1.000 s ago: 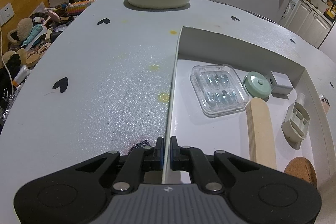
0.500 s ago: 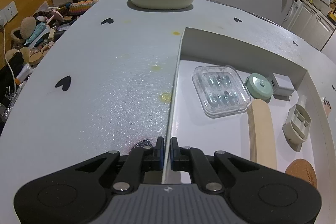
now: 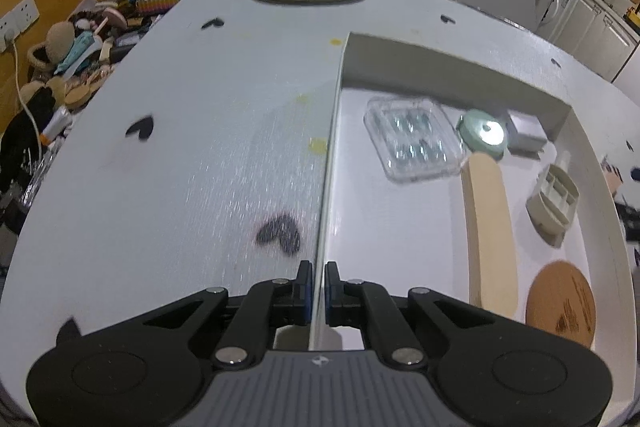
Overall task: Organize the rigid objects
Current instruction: 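Move the right gripper to the pink wedge and grasp it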
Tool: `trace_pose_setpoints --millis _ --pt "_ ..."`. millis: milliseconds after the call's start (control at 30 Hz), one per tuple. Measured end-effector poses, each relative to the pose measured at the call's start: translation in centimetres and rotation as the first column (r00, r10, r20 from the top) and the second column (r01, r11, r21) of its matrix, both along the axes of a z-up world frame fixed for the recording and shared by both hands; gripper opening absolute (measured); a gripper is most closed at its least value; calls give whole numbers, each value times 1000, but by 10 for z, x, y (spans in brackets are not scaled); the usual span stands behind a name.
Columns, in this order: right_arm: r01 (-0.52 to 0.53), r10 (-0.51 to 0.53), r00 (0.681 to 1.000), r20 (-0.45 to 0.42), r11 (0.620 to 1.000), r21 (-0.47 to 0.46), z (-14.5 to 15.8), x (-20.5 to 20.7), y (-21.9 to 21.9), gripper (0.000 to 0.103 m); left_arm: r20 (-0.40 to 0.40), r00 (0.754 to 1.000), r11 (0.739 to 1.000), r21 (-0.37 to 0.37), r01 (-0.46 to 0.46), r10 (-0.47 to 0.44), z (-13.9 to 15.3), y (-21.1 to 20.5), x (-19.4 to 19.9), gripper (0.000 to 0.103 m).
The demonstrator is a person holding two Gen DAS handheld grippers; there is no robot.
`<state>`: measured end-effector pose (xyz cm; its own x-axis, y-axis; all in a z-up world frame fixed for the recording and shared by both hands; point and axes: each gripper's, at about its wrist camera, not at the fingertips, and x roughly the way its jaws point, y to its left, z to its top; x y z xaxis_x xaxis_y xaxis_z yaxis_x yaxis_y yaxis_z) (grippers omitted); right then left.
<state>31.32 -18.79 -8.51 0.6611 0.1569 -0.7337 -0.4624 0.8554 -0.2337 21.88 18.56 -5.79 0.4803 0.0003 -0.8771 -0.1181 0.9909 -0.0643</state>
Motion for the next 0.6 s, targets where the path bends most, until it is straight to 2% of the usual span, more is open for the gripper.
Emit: trace_pose_setpoints --millis 200,467,600 --pt "-19 20 999 -44 999 36 -7 18 -4 103 -72 997 1000 5 8 -7 -4 -1 -19 4" --pt "68 -44 984 -174 989 135 -10 32 -12 103 -69 998 1000 -16 -11 10 -6 1 -24 4" --pt "95 -61 979 -194 981 169 -12 30 -11 103 -70 998 1000 -15 -2 1 -6 1 -22 4"
